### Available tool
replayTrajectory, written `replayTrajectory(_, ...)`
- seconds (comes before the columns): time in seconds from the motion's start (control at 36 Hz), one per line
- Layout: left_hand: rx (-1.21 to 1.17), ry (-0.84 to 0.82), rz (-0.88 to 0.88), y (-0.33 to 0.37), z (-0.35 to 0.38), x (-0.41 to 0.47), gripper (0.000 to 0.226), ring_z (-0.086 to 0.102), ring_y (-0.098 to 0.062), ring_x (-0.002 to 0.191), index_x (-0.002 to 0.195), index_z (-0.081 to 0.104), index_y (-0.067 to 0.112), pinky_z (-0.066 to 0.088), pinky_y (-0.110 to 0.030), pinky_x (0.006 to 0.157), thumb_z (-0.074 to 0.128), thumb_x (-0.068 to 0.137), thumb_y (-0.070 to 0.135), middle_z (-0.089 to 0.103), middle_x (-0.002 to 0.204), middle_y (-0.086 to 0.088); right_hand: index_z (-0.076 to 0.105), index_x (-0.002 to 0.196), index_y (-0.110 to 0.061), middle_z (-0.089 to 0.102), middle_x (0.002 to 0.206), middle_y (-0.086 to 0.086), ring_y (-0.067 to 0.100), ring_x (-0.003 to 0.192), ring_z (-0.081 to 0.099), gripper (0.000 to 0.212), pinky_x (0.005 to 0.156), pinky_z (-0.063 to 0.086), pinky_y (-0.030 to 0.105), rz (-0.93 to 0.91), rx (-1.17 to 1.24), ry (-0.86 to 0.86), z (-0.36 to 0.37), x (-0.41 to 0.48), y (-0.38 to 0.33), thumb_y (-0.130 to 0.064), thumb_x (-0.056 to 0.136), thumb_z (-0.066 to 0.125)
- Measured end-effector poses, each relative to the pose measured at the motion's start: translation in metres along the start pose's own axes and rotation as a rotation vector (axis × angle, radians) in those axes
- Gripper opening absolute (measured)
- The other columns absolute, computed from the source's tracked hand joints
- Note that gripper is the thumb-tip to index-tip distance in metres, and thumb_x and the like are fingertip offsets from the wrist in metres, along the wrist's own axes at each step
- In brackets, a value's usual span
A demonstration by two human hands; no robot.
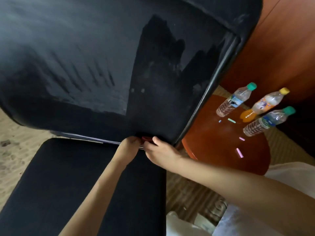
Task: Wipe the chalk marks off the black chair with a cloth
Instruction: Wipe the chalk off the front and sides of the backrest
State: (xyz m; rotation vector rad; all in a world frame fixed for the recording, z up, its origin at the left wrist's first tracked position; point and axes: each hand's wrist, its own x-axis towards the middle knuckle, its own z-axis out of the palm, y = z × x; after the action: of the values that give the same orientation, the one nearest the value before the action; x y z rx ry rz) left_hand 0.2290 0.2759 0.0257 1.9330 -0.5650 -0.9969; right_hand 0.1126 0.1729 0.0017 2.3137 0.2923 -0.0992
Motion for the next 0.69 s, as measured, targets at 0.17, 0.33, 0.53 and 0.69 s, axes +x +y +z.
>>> replayTrajectory(0.17,-0.013,0.075,0.017,-0.011,0.008,-0.006,0.025,0.057,-0.021,0.097,0.109,0.066,0.007,0.037,-0.027,0.08,0.046,0.097,0.016,0.065,0.104,-0.008,0.078,0.08,-0.025,0.07,0.085,-0.011,0.01,0.098,0.061,0.031,0.097,0.031,0.034,0.031,0.033,0.041,0.002,-0.029,0.001,-0.022,0.084,0.047)
replayTrajectory(0.33,0.046,0.1,0.071,-0.012,0.014,-0.01,0.034,0.049,-0.023,0.124,0.129,0.057,0.007,0.031,-0.019,0.093,0.043,0.098,0.009,0.057,0.132,-0.009,0.077,0.074,-0.021,0.07,0.084,-0.005,0.016,0.099,0.062,0.042,0.099,0.032,0.036,0.059,0.073,0.058,0.009,-0.057,0.002,-0.009,0.082,0.037)
replayTrajectory(0.53,0.141,0.125,0.088,-0.012,0.005,-0.003,0.043,0.048,-0.025,0.125,0.135,0.051,0.008,0.032,-0.021,0.091,0.037,0.095,0.003,0.052,0.138,-0.01,0.075,0.075,-0.025,0.068,0.086,-0.007,0.013,0.101,0.061,0.042,0.094,0.035,0.031,0.015,0.099,0.077,0.009,-0.039,0.025,-0.01,0.086,0.038)
replayTrajectory(0.69,0.196,0.109,0.11,-0.021,-0.003,0.002,0.048,0.054,-0.02,0.106,0.143,0.041,0.013,0.039,-0.023,0.082,0.035,0.096,0.005,0.048,0.142,-0.01,0.075,0.072,-0.024,0.067,0.081,-0.008,0.014,0.097,0.063,0.043,0.09,0.043,0.033,0.082,0.161,0.151,0.007,-0.017,0.022,-0.01,0.082,0.035)
